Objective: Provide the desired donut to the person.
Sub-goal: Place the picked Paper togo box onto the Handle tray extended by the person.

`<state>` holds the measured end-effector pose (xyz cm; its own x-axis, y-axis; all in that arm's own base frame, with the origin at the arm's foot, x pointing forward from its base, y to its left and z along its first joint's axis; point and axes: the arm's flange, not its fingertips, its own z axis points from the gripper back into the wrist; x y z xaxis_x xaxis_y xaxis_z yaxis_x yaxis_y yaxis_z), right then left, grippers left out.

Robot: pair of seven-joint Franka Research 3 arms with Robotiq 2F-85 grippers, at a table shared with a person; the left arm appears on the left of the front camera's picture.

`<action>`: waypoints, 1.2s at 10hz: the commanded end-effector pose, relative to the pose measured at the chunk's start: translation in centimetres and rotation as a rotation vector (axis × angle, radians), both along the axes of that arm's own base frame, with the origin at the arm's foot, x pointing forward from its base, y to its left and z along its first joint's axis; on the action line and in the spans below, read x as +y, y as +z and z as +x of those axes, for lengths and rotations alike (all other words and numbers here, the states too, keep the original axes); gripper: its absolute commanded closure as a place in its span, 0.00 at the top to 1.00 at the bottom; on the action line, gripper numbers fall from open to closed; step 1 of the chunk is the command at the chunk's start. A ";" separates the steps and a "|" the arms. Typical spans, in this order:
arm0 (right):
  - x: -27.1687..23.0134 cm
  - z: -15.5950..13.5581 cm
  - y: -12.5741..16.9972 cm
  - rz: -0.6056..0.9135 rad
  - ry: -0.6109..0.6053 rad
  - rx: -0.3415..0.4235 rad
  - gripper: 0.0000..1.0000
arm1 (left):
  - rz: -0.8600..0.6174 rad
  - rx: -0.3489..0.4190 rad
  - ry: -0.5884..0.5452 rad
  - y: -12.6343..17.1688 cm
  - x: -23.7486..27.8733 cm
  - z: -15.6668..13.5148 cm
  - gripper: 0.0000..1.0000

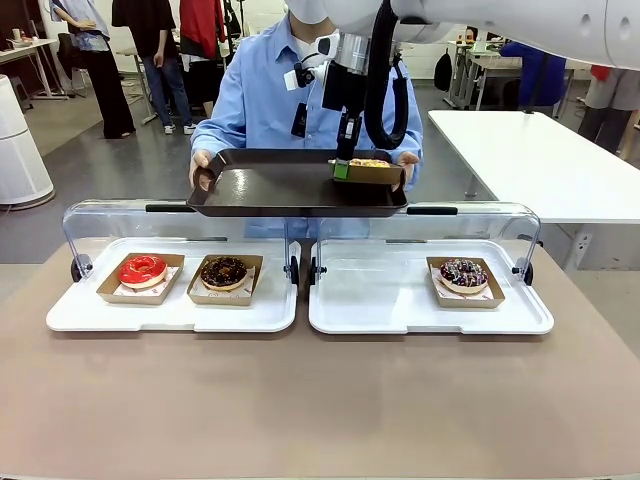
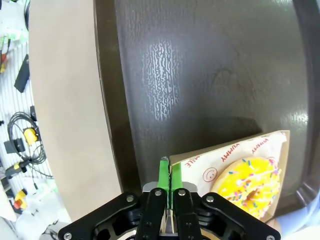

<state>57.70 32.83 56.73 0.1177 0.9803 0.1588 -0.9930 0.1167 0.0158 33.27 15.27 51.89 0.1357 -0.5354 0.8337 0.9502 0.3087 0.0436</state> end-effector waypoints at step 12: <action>-0.1 -0.6 0.4 0.000 0.040 0.038 1.00 | -0.007 -0.005 -0.001 0.1 0.1 -0.1 1.00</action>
